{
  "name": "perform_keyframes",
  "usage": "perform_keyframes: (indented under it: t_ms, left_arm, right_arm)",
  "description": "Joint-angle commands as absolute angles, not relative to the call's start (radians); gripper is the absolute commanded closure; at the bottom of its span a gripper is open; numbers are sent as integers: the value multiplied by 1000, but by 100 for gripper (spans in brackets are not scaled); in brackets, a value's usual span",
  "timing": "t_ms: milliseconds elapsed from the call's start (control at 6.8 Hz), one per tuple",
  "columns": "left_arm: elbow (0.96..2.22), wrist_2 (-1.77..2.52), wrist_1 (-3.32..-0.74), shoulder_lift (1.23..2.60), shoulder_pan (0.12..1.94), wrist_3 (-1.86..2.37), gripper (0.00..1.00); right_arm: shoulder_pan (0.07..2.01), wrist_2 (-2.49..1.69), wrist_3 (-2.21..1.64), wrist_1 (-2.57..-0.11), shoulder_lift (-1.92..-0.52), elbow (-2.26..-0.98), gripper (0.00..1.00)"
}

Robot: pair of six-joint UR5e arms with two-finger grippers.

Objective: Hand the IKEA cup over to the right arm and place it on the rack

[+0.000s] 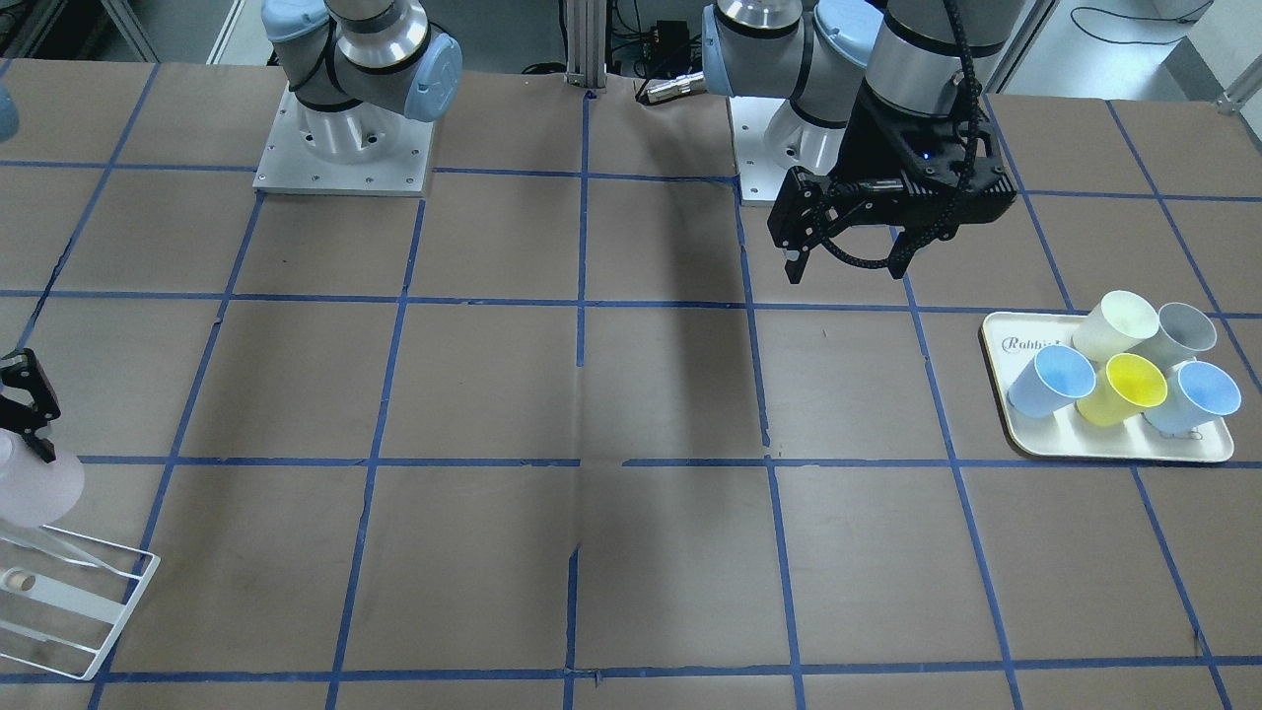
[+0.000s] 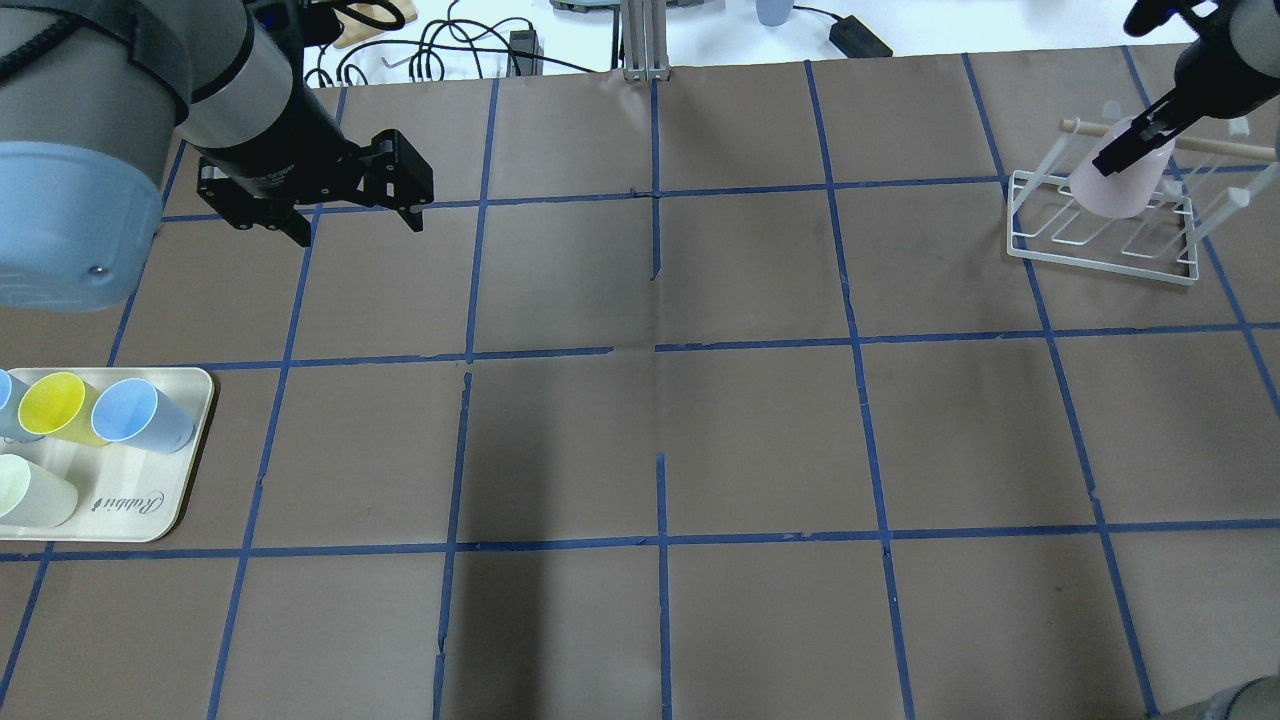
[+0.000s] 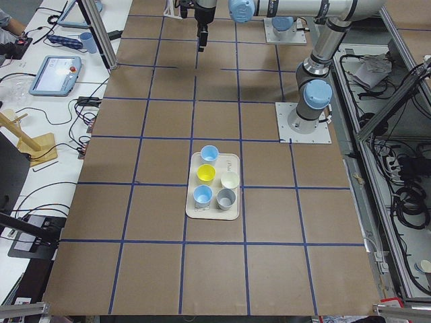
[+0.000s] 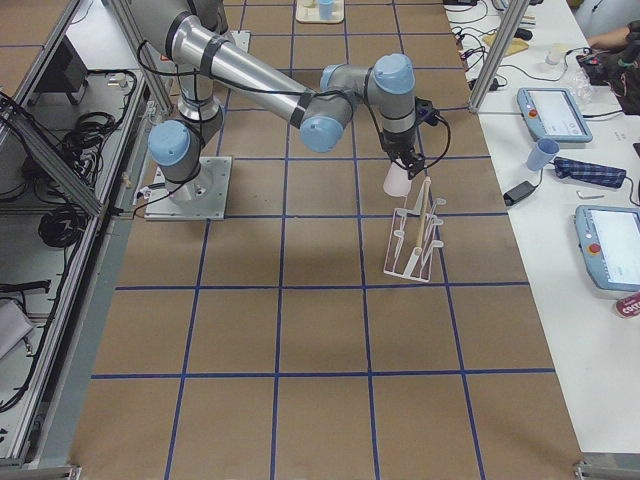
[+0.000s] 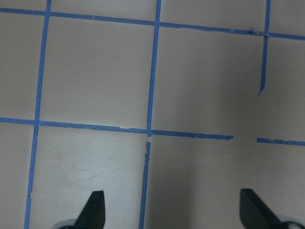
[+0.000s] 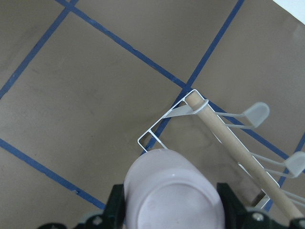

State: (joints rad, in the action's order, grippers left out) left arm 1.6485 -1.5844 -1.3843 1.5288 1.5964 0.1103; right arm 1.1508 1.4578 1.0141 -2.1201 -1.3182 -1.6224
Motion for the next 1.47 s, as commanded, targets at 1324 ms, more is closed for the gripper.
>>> perform_keyframes:
  t_ms: [1324]
  left_arm:
    - [1657, -1620, -1391, 1519, 1591, 86, 0]
  right_arm:
    - [1146, 1468, 1014, -2157, -1252, -1626, 32]
